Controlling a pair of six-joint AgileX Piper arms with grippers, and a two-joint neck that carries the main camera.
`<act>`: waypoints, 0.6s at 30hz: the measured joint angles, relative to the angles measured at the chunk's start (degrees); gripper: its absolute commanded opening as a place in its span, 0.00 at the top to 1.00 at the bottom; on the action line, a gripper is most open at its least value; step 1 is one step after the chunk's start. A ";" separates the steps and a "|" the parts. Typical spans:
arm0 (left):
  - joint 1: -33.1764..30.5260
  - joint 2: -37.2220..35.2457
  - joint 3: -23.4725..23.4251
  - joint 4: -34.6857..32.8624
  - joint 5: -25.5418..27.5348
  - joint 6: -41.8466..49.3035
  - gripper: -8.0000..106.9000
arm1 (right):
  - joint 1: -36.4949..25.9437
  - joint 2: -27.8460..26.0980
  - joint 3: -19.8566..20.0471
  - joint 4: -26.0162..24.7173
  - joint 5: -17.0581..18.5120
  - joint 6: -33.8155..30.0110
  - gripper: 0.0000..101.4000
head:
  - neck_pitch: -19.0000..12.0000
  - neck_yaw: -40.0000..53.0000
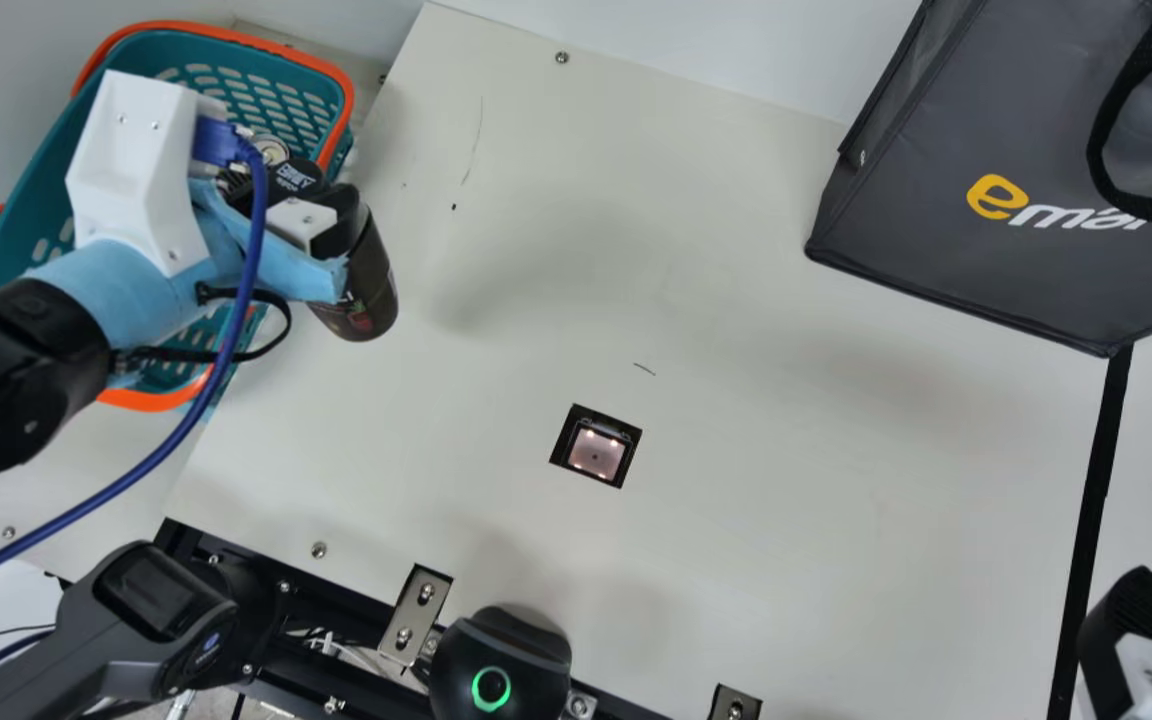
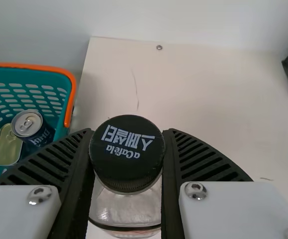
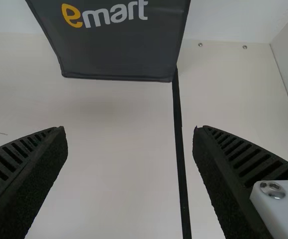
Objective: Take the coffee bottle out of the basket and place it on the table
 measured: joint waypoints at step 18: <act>-4.02 1.20 6.83 5.65 -5.48 -6.80 0.84 | 0.00 0.00 0.00 0.00 0.00 0.00 0.10 | 0.00 0.00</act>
